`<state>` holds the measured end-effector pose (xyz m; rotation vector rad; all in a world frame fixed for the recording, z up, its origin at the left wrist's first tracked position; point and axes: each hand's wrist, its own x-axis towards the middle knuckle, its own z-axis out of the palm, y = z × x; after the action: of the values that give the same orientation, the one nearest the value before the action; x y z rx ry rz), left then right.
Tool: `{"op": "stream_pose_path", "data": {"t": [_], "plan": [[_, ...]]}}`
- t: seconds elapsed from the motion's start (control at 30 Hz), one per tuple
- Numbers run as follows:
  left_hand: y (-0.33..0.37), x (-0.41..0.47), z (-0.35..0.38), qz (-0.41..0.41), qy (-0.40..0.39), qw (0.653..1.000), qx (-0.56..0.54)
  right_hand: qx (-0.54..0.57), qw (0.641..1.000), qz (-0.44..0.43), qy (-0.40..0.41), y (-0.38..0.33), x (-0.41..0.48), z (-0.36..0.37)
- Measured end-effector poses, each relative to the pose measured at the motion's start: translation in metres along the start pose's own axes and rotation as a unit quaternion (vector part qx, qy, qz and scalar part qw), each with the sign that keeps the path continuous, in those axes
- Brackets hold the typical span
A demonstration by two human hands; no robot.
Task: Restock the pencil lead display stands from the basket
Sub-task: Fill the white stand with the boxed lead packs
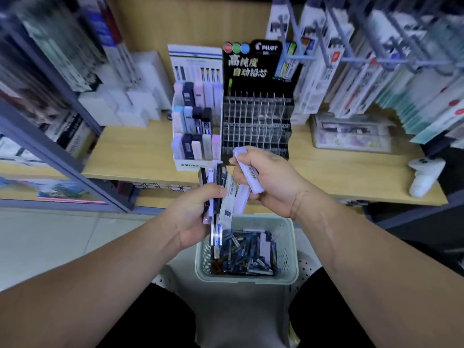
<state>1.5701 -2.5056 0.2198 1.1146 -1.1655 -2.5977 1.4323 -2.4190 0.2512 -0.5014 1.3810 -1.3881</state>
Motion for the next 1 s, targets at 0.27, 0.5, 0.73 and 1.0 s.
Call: {"op": "stream_pose_path", "data": {"t": [0.27,0.5,0.73,1.0], "plan": [[0.009,0.008,0.011,0.007,0.041,0.998,-0.055,-0.022,0.995,-0.037,0.088,-0.006,0.013,0.01],[0.017,0.023,-0.003,-0.008,0.022,0.999,-0.03,-0.046,0.991,-0.012,0.127,0.003,0.037,0.013],[0.024,0.039,-0.019,-0.004,-0.032,0.999,-0.042,-0.051,0.993,-0.03,0.103,0.002,0.056,0.019],[0.028,0.037,-0.03,0.038,-0.026,0.996,-0.074,-0.001,0.995,-0.047,0.089,0.004,0.07,0.031]]}}
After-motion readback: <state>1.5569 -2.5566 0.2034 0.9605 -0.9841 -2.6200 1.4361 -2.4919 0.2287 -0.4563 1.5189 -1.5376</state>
